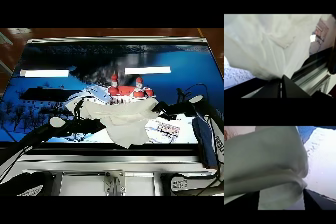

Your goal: Fold the shirts.

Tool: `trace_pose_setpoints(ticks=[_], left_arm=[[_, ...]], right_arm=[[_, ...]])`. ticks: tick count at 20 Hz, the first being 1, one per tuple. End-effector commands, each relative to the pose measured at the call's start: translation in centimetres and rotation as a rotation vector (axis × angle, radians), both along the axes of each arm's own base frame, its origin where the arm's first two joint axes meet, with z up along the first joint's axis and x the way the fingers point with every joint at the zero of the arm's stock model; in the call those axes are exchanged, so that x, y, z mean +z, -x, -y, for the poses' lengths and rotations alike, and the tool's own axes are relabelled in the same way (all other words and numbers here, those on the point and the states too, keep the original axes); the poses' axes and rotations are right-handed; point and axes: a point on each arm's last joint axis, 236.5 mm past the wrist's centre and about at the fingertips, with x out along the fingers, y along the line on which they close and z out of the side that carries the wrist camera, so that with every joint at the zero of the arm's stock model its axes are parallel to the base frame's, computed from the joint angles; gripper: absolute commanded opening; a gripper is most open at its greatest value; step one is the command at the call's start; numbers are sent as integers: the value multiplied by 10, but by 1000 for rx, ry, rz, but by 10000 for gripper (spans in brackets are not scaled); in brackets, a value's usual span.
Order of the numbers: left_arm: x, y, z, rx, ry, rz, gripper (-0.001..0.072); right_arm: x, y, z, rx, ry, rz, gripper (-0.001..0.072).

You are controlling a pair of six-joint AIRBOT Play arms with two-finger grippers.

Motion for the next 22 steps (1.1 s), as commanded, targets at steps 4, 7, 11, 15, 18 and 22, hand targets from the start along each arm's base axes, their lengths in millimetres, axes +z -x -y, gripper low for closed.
trace_pose_setpoints(ticks=[4, 7, 11, 15, 18, 22], left_arm=[[67, -14, -18, -33, -29, 255, 33], [133, -45, -71, 17, -206, 448, 33], [329, -49, -153, 179, -335, 860, 35], [520, 33, -188, 358, -235, 1283, 35], [576, 94, -203, 407, -222, 1447, 36], [549, 111, -239, 471, -402, 1349, 36]], right_arm=[[12, -25, -26, 6, -67, 77, 64], [104, -43, -12, 76, -30, 289, 64], [299, -44, 14, 12, 75, 726, 64], [512, 31, 10, -120, 188, 1253, 64], [597, 106, 7, -227, 265, 1483, 64], [580, 150, 14, -283, 372, 1384, 64]])
